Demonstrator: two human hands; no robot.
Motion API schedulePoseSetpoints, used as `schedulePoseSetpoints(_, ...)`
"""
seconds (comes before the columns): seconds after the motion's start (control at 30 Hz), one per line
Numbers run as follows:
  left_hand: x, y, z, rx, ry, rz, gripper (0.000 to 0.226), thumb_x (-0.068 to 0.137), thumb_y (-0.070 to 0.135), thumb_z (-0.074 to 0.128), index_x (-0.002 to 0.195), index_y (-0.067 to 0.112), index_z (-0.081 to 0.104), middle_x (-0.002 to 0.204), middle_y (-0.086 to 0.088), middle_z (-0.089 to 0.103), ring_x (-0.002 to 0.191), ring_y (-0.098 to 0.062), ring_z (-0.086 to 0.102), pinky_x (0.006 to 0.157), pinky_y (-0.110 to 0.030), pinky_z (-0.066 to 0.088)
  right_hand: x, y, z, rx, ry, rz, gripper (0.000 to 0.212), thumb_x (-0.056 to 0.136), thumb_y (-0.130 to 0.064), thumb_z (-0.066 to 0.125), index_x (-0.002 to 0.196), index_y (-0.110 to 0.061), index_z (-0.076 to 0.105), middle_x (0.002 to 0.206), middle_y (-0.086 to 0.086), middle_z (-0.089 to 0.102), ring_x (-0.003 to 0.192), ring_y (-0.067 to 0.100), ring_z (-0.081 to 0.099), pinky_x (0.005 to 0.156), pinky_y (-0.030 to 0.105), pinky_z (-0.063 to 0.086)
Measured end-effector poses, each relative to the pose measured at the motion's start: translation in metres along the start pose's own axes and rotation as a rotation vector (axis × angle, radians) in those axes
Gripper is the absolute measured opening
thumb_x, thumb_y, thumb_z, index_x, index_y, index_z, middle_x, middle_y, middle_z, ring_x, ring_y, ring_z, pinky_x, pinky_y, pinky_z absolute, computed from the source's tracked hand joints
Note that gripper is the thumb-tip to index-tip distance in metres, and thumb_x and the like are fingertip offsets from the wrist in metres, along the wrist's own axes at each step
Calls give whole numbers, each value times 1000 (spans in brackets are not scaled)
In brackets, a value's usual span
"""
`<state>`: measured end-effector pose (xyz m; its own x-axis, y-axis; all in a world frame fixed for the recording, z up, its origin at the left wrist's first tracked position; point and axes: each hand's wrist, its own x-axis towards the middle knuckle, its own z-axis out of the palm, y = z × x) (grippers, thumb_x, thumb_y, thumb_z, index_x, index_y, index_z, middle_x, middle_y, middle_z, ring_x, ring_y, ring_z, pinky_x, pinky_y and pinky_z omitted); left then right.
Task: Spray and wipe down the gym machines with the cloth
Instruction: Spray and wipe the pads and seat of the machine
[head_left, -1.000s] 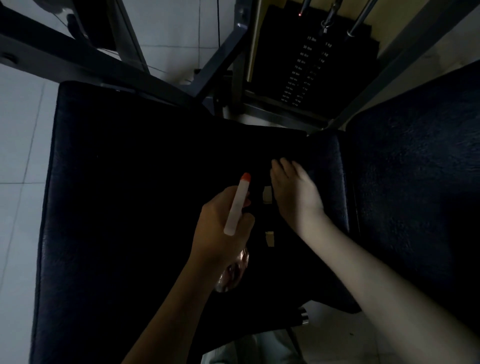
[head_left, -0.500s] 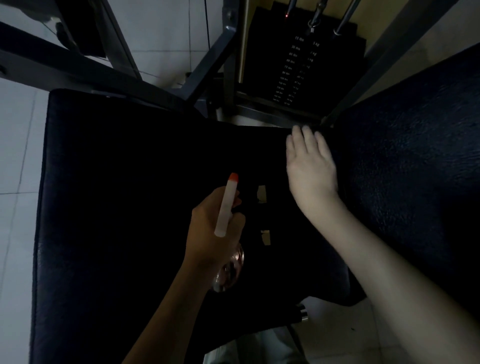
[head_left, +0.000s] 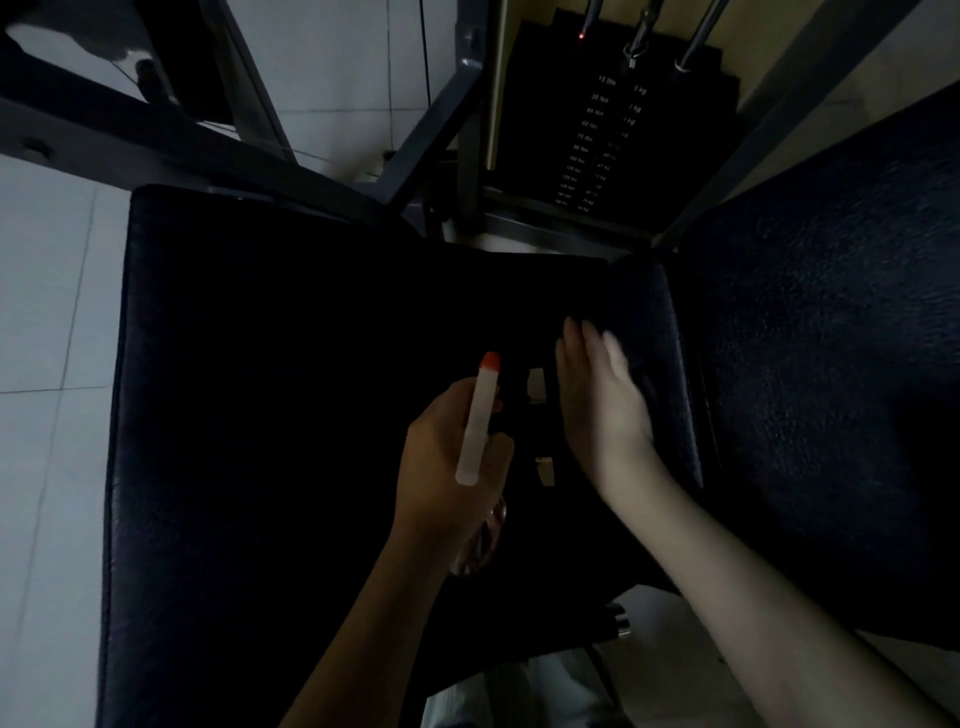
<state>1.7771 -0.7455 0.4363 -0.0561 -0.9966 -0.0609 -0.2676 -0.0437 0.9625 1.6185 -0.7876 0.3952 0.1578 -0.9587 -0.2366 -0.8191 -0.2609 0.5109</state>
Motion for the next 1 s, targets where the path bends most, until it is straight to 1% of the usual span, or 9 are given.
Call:
schedulePoseSetpoints(0.13, -4, 4, -1, -1, -38, 64, 20, 81, 30, 47, 98, 24, 57, 78, -3, 56, 63, -23, 56, 54, -35, 43, -62, 7, 2, -109, -3, -115, 60, 66, -9, 76, 123, 2, 59, 132, 22, 54, 126, 32, 49, 115, 33, -5)
schedulePoseSetpoints(0.23, -3, 9, -3, 11, -25, 120, 22, 81, 26, 47, 96, 14, 58, 77, -1, 55, 62, -19, 54, 55, -31, 40, -47, 8, -9, -133, -12, -104, 67, 87, -11, 57, 145, 0, 26, 152, 21, 23, 143, 33, 15, 111, 42, -21)
schedulePoseSetpoints(0.33, -2, 10, -3, 83, -8, 163, 31, 80, 26, 45, 96, 3, 60, 82, -10, 59, 68, -26, 59, 55, -36, 46, -24, -4, -20, 80, -107, -46, 62, 100, -24, 27, 147, 2, -4, 156, 22, -3, 144, 35, -2, 115, 46, -4)
schedulePoseSetpoints(0.43, -4, 8, -3, 147, 1, 180, 35, 80, 27, 44, 96, 0, 61, 83, -10, 60, 68, -23, 59, 55, -35, 48, -22, -19, -12, 219, -104, -74, 67, 100, -36, 30, 148, 0, 1, 156, 21, -3, 145, 35, 2, 117, 44, 5)
schedulePoseSetpoints(0.53, -7, 8, -1, 136, 2, 131, 30, 80, 29, 45, 96, 7, 59, 81, -4, 58, 66, -20, 58, 53, -36, 47, -60, -11, -8, 150, -170, -171, 58, 102, -26, 24, 149, -2, -1, 157, 17, -6, 145, 31, -4, 115, 41, -10)
schedulePoseSetpoints(0.67, -8, 8, -1, 31, -10, 103, 30, 81, 28, 48, 97, 5, 58, 82, -10, 59, 69, -29, 59, 56, -48, 50, -82, -2, -5, 154, -18, -17, 54, 86, -12, 51, 138, -1, 43, 147, 19, 37, 139, 31, 30, 114, 37, -16)
schedulePoseSetpoints(0.77, -4, 8, -2, 30, -7, 58, 32, 79, 29, 49, 100, 7, 59, 86, -9, 61, 74, -27, 62, 58, -51, 51, -49, -3, -14, 40, -20, -176, 67, 97, -29, 39, 149, -1, 8, 156, 20, 4, 145, 34, 3, 115, 47, -5)
schedulePoseSetpoints(0.87, -3, 9, 0, 98, 0, 96, 26, 77, 26, 48, 91, 8, 59, 78, -4, 59, 65, -20, 60, 51, -41, 50, -33, -16, -14, 96, -145, -236, 64, 101, -32, 30, 149, -2, 2, 157, 18, -2, 145, 32, -1, 117, 42, 0)
schedulePoseSetpoints(1.0, -1, 7, -1, 26, -3, 95, 24, 79, 23, 49, 95, 10, 61, 81, -1, 60, 70, -20, 62, 55, -37, 49, -77, 8, -18, 336, 45, 2, 50, 84, -15, 41, 131, -4, 54, 145, 15, 41, 136, 27, 37, 113, 38, 10)
